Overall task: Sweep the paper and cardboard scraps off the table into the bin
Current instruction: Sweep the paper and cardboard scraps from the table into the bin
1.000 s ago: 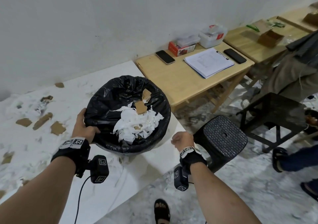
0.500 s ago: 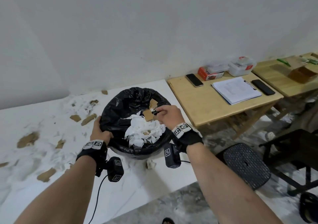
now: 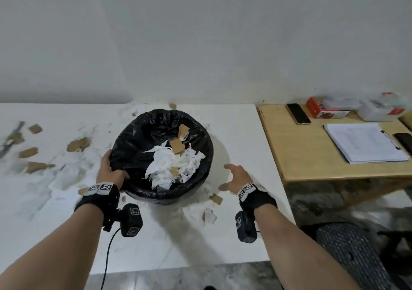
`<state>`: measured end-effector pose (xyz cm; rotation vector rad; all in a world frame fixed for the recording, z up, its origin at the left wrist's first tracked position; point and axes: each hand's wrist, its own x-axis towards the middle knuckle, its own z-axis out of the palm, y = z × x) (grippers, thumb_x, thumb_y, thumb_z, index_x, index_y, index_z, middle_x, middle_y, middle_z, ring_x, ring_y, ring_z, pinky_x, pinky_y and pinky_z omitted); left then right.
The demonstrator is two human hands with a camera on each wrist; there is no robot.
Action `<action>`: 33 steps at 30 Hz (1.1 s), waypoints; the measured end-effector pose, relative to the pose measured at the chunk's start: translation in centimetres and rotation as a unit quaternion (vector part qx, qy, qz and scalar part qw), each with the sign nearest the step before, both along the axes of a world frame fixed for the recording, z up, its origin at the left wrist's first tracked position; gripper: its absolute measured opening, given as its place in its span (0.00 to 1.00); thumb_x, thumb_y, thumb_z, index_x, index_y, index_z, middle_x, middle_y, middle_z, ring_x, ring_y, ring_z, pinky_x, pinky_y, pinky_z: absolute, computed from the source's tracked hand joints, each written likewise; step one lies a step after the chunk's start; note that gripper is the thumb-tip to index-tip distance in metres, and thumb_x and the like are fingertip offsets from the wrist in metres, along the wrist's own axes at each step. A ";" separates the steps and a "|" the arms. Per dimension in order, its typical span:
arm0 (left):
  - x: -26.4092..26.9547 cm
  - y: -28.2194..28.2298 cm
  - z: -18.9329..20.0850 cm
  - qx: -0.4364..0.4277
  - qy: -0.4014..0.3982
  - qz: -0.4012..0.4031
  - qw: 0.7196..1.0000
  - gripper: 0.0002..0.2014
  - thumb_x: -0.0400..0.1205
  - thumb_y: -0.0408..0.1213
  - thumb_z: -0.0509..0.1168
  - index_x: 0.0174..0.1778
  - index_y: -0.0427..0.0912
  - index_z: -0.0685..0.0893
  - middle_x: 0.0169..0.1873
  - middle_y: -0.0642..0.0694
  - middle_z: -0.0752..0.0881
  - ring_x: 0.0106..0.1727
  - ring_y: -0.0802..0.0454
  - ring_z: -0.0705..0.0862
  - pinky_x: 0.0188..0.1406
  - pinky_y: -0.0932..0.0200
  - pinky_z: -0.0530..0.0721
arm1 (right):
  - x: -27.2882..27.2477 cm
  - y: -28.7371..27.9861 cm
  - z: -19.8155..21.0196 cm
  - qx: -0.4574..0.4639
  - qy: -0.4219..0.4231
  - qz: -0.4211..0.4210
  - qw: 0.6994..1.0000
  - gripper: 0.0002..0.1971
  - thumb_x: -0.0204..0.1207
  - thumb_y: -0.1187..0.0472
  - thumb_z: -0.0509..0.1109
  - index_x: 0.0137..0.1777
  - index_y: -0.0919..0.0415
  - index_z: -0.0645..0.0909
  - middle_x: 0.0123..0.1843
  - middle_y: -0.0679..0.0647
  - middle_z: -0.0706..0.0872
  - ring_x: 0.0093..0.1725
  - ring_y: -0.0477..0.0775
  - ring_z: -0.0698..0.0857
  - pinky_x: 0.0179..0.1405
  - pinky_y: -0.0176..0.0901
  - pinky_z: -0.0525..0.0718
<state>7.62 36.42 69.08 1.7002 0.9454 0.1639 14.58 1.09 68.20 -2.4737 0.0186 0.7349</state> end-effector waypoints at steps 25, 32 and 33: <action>-2.8 5.6 -2.9 0.022 0.031 -0.035 0.999 0.45 0.75 0.13 0.61 0.84 0.55 0.64 0.58 0.38 0.81 0.41 0.39 0.82 0.33 0.53 0.81 | -7.6 8.2 -9.0 -0.099 -0.094 0.138 0.981 0.17 0.77 0.73 0.63 0.63 0.63 0.84 0.59 0.63 0.83 0.62 0.64 0.81 0.57 0.45 0.75; -2.9 6.8 -2.4 0.007 0.024 -0.049 0.998 0.46 0.73 0.13 0.61 0.83 0.58 0.64 0.60 0.38 0.82 0.51 0.34 0.85 0.46 0.40 0.87 | -5.5 6.2 -5.8 -0.032 -0.107 -0.034 0.993 0.14 0.73 0.73 0.66 0.53 0.63 0.90 0.53 0.61 0.91 0.55 0.62 0.88 0.58 0.46 0.86; -3.0 6.9 -2.3 0.011 0.023 -0.050 0.998 0.47 0.73 0.14 0.61 0.83 0.59 0.64 0.61 0.38 0.83 0.51 0.34 0.85 0.48 0.39 0.87 | -4.9 5.7 -4.7 -0.002 -0.117 -0.076 0.990 0.12 0.72 0.73 0.68 0.51 0.64 0.90 0.52 0.60 0.91 0.52 0.60 0.89 0.54 0.41 0.87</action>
